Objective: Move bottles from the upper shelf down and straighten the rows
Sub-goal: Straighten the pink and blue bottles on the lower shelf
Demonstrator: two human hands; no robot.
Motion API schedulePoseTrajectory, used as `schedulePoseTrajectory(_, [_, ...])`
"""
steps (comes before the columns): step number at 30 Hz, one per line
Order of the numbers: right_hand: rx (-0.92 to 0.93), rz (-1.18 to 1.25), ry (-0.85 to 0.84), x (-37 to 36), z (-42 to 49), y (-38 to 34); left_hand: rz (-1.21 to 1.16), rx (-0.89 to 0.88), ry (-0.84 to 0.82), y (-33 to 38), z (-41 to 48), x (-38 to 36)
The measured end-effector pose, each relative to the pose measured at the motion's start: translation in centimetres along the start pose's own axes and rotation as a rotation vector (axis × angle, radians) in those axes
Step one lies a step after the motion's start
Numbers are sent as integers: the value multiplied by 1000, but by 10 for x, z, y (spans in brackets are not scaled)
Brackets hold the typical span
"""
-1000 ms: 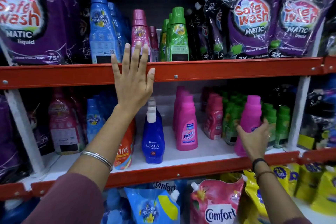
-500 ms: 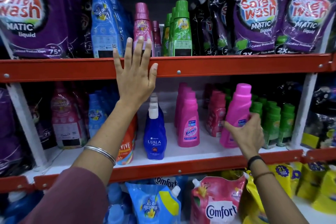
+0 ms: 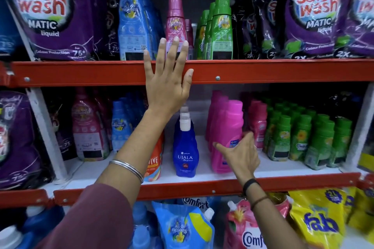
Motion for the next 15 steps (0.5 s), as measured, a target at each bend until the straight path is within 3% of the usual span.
schedulePoseTrajectory(15, [19, -178, -55, -5, -3, -1, -37, -1, 3, 2, -1, 2])
Point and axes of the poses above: each hand's wrist, its own z-axis towards the middle knuckle, its own x-axis out of the back of the hand, y = z × x, the point moved 10 cm from there along z, towards the middle knuckle, and after that the axes turned 6 degrees about x, right-handed, at the moved point
